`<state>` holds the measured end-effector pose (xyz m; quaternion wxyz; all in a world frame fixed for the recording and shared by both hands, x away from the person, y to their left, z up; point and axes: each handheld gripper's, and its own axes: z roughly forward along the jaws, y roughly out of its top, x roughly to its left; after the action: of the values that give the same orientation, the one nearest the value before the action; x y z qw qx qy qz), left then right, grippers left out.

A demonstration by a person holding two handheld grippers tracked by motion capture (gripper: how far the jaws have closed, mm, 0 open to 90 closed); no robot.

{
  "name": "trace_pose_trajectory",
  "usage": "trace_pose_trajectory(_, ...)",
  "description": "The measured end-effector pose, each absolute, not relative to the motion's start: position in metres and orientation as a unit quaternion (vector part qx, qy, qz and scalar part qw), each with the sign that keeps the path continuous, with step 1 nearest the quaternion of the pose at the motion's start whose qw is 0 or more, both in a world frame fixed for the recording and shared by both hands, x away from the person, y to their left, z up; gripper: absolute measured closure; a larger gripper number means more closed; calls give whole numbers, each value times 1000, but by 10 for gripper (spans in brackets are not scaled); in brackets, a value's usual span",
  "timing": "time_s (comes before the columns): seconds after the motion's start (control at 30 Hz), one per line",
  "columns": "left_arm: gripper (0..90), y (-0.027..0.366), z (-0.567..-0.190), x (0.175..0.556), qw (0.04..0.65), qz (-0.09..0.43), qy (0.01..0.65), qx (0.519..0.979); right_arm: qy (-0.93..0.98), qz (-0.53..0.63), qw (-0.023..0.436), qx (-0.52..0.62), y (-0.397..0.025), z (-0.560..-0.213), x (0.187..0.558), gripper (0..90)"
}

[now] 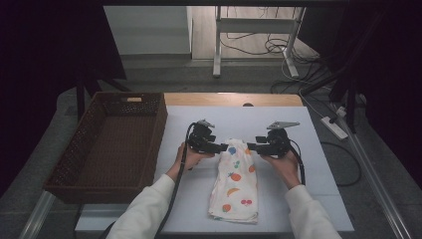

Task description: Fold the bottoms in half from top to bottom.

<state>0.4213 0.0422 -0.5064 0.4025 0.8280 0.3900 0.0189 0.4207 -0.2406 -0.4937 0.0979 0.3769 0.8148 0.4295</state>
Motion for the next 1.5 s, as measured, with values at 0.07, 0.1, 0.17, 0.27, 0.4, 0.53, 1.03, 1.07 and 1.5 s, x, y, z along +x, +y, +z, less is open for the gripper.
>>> trace_pose_trajectory(0.07,275,40,-508,423,399,20,391,829,817,422,95,381,-239,-496,424,428)
trace_pose_trajectory(0.1,275,39,-509,425,396,21,392,830,817,421,91,383,-239,-497,425,428)
trace_pose_trajectory(0.17,276,37,-511,428,394,20,396,829,818,418,90,384,-237,-499,428,428)
trace_pose_trajectory(0.27,278,37,-514,432,390,18,400,830,822,409,89,385,-232,-503,433,427)
trace_pose_trajectory(0.4,285,37,-519,437,386,15,403,829,829,397,83,385,-226,-511,439,423)
trace_pose_trajectory(0.53,289,32,-522,439,384,13,397,833,836,385,77,383,-222,-517,442,416)
trace_pose_trajectory(1.03,321,24,-532,443,363,1,389,847,846,367,65,380,-212,-526,451,413)
trace_pose_trajectory(1.07,327,23,-533,443,362,1,388,847,847,367,65,380,-212,-526,451,419)
trace_pose_trajectory(1.5,643,18,-534,438,356,-3,375,856,846,373,36,379,-212,-528,451,691)
